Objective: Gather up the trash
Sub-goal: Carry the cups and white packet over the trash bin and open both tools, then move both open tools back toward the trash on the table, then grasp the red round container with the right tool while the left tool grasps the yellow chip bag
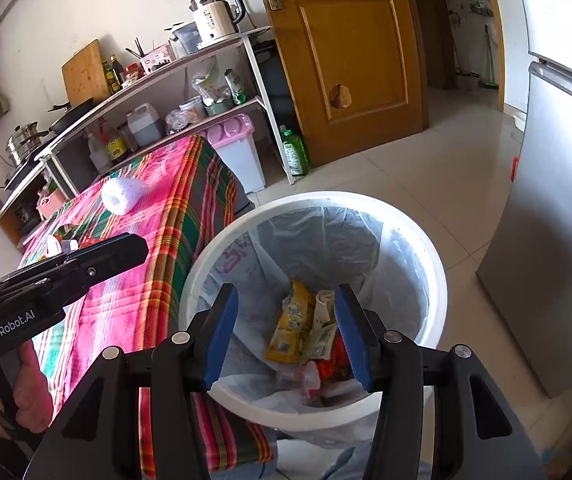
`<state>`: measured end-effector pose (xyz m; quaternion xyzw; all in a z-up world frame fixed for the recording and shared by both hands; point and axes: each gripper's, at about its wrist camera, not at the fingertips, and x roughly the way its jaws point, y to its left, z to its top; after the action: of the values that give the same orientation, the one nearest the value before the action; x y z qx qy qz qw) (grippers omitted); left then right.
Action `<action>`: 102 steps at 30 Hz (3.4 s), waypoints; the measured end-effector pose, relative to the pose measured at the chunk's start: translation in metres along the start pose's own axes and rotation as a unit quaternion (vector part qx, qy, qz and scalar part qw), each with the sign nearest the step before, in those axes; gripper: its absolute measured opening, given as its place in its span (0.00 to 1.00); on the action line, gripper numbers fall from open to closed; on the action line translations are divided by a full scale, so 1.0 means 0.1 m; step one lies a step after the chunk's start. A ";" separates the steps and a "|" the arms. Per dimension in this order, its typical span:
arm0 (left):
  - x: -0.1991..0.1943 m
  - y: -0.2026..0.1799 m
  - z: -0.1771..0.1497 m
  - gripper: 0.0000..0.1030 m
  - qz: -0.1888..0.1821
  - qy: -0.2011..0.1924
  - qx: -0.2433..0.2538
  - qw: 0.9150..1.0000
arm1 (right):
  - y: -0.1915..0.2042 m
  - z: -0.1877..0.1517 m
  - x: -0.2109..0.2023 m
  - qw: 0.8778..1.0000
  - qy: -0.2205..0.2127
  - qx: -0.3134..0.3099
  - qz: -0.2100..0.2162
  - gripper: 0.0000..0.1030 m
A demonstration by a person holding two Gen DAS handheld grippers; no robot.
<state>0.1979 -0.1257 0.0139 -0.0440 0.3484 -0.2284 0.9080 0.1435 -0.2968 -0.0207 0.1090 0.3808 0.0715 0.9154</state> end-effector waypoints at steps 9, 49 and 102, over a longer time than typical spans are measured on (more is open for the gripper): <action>-0.37 0.11 -0.08 0.26 0.028 -0.029 -0.008 0.999 | 0.29 -0.01 -0.17 0.999 -0.019 -0.027 0.017 0.53; -1.54 1.52 -0.69 0.33 0.183 -0.089 -0.118 0.972 | 1.75 -0.10 0.06 0.979 0.017 -0.160 0.121 0.55; -1.05 2.26 -0.59 0.22 0.157 -0.014 -0.190 0.969 | 2.42 -0.02 1.02 0.953 0.106 -0.235 0.159 0.10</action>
<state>0.1777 0.1275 -0.0209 -0.1630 0.3751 -0.0117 0.9125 0.2018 -0.0412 -0.0301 -0.0577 0.4257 0.3150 0.8463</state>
